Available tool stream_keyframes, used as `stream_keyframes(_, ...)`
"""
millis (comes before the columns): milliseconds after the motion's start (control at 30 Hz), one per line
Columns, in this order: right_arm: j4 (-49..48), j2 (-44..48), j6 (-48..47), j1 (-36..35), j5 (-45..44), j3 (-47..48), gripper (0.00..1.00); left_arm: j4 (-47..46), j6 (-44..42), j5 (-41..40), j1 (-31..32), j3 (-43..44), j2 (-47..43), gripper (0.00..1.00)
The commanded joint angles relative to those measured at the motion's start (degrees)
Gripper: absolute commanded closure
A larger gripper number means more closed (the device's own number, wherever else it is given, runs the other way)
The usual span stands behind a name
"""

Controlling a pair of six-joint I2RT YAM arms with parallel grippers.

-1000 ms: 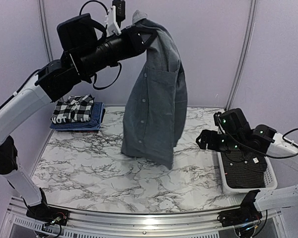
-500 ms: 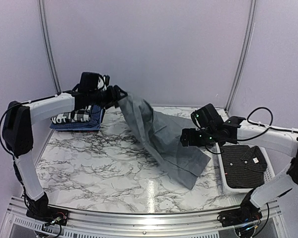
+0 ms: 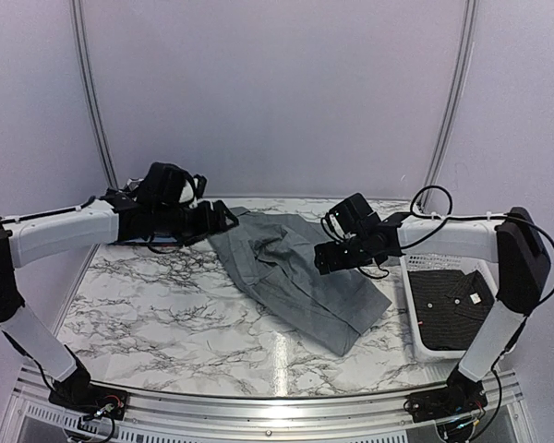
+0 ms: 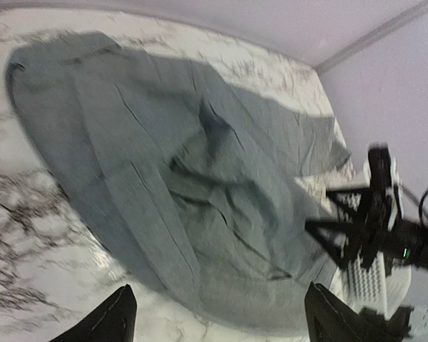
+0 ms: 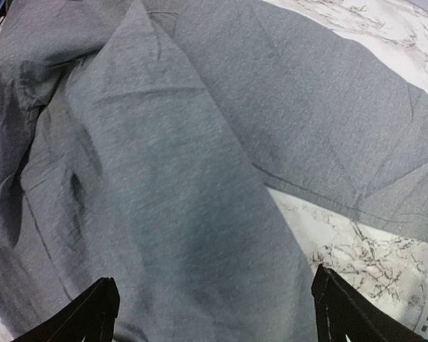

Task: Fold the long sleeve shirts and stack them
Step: Place the crumpled shirt at the center of the board, then flatten out the crumpled shirt at the center of the board.

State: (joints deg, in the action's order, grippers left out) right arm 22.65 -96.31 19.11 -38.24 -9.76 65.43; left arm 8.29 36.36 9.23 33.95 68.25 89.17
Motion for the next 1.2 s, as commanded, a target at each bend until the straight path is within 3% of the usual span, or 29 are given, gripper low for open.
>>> stream_keyframes(0,-1.6,-2.9,-2.8,3.0,0.3,3.1,0.10,3.5,2.9,-3.5,9.9,-3.6,3.2,0.19)
stream_keyframes(233,-2.5,-2.8,-1.8,5.9,0.2,-0.2,0.11,3.6,6.4,-8.8,19.1,-2.1,10.6,0.24)
stream_keyframes(367,-3.2,-2.7,-1.1,5.9,1.6,-2.3,0.13,3.7,8.1,-10.3,20.3,-0.2,15.4,0.36)
stream_keyframes(533,-4.3,-0.6,-0.3,5.9,2.8,-6.0,0.14,3.2,9.4,-11.3,20.8,0.7,18.5,0.61)
stream_keyframes(667,-5.0,1.0,0.6,5.9,4.5,-8.5,0.21,3.4,9.4,-13.5,20.1,-0.4,18.3,0.99)
stream_keyframes(833,-5.5,3.2,1.6,5.5,8.0,-10.7,0.31,3.8,7.4,-14.3,15.6,-6.0,14.0,1.00)
stream_keyframes(1033,-4.8,5.1,3.1,1.3,10.1,-10.9,0.50,5.7,1.6,-11.1,6.5,-13.5,6.9,1.00)
stream_keyframes(1167,-4.8,4.6,4.5,-2.3,12.1,-9.6,0.46,8.1,-2.6,-10.6,2.7,-13.8,5.6,0.98)
